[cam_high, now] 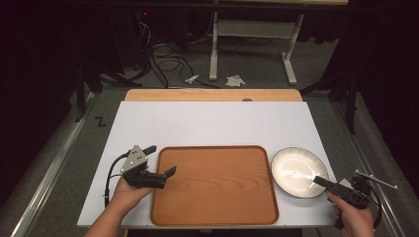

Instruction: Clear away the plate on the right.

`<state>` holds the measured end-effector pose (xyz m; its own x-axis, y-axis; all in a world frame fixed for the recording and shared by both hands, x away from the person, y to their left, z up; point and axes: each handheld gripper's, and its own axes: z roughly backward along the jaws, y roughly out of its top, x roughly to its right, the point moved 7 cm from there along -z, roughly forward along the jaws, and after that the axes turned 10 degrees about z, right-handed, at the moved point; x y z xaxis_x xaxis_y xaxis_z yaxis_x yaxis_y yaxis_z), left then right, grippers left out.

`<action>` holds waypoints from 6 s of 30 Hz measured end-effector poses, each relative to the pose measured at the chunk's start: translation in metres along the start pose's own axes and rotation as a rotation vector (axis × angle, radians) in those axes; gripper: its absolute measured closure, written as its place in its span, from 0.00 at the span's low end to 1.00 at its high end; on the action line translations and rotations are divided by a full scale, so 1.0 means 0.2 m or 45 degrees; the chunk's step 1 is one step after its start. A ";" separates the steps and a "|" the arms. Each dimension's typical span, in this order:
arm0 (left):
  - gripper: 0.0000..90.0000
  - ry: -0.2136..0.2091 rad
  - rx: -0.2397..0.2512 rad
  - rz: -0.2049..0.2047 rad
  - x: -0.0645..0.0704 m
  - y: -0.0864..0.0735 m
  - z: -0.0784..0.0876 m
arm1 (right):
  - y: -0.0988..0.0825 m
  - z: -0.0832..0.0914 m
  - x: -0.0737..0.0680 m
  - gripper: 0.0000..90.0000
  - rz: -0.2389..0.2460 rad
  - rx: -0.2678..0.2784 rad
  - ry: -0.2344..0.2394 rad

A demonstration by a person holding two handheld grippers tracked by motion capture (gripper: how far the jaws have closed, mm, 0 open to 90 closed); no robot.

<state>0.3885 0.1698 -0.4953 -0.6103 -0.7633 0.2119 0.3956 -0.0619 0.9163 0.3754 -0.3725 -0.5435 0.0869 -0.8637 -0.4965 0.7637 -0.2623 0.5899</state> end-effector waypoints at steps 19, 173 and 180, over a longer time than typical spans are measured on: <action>0.01 -0.015 0.001 0.010 0.01 0.00 0.00 | -0.01 0.00 0.07 0.77 -0.045 -0.012 0.006; 0.01 0.070 0.066 0.043 -0.05 -0.03 0.18 | -0.05 -0.58 -1.04 0.94 0.363 -0.275 0.496; 0.02 0.069 0.063 0.043 -0.05 -0.03 0.18 | -0.07 -0.62 -1.06 0.94 0.389 -0.294 0.471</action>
<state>0.3677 0.2002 -0.4903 -0.5583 -0.7984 0.2256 0.3800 -0.0044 0.9250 0.4246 -0.1332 -0.5256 0.5156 -0.6651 -0.5401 0.7855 0.1153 0.6080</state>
